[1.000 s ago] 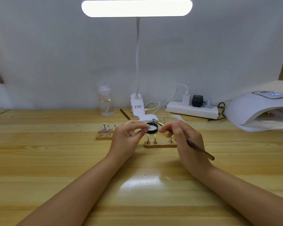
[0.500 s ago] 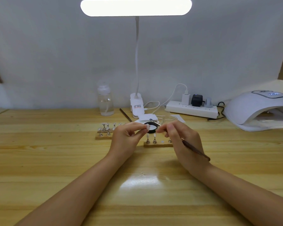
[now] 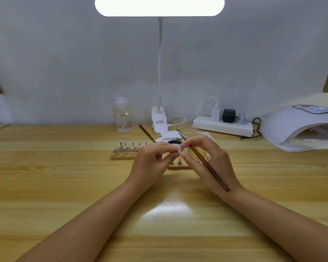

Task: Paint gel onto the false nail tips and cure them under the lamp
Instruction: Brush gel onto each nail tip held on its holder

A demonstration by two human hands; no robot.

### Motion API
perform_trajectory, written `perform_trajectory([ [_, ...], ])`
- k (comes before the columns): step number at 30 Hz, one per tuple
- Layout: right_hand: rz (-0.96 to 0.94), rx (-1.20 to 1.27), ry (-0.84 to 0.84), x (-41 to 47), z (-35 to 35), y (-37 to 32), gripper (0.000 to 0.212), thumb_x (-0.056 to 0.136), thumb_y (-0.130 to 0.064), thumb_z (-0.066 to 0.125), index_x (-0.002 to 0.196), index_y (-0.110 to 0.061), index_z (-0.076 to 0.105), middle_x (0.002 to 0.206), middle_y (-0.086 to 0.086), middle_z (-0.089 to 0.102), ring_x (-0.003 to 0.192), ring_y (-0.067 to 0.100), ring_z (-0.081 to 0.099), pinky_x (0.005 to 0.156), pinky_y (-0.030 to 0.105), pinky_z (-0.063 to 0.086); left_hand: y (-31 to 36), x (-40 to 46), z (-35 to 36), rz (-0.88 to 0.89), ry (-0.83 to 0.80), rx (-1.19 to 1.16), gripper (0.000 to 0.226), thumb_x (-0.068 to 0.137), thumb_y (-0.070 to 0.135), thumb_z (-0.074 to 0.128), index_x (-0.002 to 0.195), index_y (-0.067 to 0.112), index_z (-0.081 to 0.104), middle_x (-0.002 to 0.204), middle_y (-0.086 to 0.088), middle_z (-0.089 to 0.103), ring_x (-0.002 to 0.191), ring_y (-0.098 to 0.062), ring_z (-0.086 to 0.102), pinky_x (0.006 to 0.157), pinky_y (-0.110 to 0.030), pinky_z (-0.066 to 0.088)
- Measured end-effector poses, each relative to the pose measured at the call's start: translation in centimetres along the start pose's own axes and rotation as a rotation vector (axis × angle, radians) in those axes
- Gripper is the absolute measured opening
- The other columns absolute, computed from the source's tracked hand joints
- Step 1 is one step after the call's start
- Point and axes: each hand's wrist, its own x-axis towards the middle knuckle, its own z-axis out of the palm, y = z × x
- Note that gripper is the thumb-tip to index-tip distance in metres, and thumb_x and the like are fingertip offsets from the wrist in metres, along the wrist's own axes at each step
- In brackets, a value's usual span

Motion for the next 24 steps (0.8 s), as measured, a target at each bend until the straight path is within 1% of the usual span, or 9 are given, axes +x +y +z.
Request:
perform_trajectory([
  [3,-0.033,-0.015,0.008,0.1,0.0,0.1,0.021,0.077,-0.016,0.073,0.094,-0.017,0.062,0.091,-0.012,0.062,0.089,0.002,0.058,0.079,0.005,0.038,0.0,0.0,0.0,0.026,-0.010,-0.002,0.021,0.074,0.002,0.070,0.094,0.009,0.071,0.079,0.015,0.063,0.055,0.011,0.048,0.053,-0.004,0.031],
  [9,-0.053,-0.017,-0.013,0.2,0.2,0.4,0.019,0.078,-0.016,0.071,0.095,-0.015,0.062,0.090,-0.015,0.060,0.089,-0.008,0.056,0.079,0.003,0.037,0.3,0.0,0.0,0.001,-0.019,-0.055,0.023,0.074,0.010,0.069,0.096,0.018,0.067,0.077,0.019,0.063,0.051,0.008,0.046,0.051,-0.005,0.030],
  [13,-0.020,-0.015,0.019,0.5,0.0,0.7,0.020,0.079,-0.014,0.072,0.095,-0.018,0.060,0.091,-0.015,0.062,0.091,-0.003,0.058,0.079,0.003,0.037,0.2,0.2,-0.1,-0.132,0.019,-0.001,0.033,0.071,0.024,0.073,0.102,0.029,0.062,0.095,0.017,0.062,0.053,-0.001,0.038,0.052,-0.012,0.033],
  [15,0.000,-0.041,0.001,0.6,-0.5,1.0,0.019,0.079,-0.014,0.072,0.093,-0.020,0.060,0.090,-0.011,0.064,0.090,0.003,0.060,0.082,0.011,0.042,0.0,0.2,-0.2,-0.189,-0.002,0.058,0.039,0.068,0.021,0.078,0.102,0.029,0.060,0.097,0.018,0.054,0.064,0.003,0.043,0.062,-0.008,0.035],
  [16,-0.010,-0.088,-0.023,0.7,-0.9,1.3,0.017,0.079,-0.014,0.072,0.092,-0.018,0.062,0.090,-0.008,0.065,0.089,0.007,0.061,0.085,0.021,0.046,-0.1,0.2,-0.2,-0.214,-0.027,0.083,0.040,0.067,0.020,0.079,0.101,0.028,0.059,0.096,0.017,0.051,0.070,0.006,0.044,0.065,-0.005,0.034],
  [18,-0.029,-0.202,-0.070,0.8,-1.4,1.9,0.015,0.078,-0.014,0.073,0.091,-0.014,0.065,0.091,-0.006,0.065,0.088,0.014,0.061,0.084,0.039,0.048,-0.3,0.2,-0.2,-0.286,-0.089,0.126,0.041,0.067,0.024,0.079,0.102,0.027,0.057,0.093,0.018,0.050,0.076,0.004,0.044,0.066,-0.002,0.032],
  [19,-0.020,-0.234,-0.090,0.9,-1.5,2.1,0.015,0.078,-0.015,0.073,0.091,-0.014,0.065,0.091,-0.006,0.065,0.088,0.015,0.061,0.083,0.043,0.047,-0.4,0.2,-0.2,-0.322,-0.118,0.142,0.041,0.068,0.027,0.078,0.102,0.029,0.056,0.091,0.019,0.049,0.077,0.003,0.044,0.065,-0.002,0.032],
  [22,-0.022,-0.270,-0.122,0.9,-1.5,2.2,0.014,0.079,-0.016,0.072,0.090,-0.015,0.065,0.089,-0.010,0.063,0.087,0.014,0.061,0.083,0.045,0.046,-0.6,0.1,-0.1,-0.384,-0.173,0.176,0.033,0.070,0.036,0.074,0.097,0.034,0.056,0.085,0.020,0.052,0.074,0.001,0.045,0.063,-0.005,0.033],
  [24,-0.036,-0.298,-0.132,0.8,-1.4,2.3,0.013,0.078,-0.018,0.073,0.089,-0.016,0.065,0.086,-0.014,0.061,0.085,0.012,0.060,0.082,0.042,0.045,-0.6,0.1,-0.1,-0.412,-0.193,0.181,0.024,0.071,0.038,0.073,0.090,0.031,0.060,0.084,0.016,0.055,0.071,-0.001,0.046,0.062,-0.009,0.035],
])
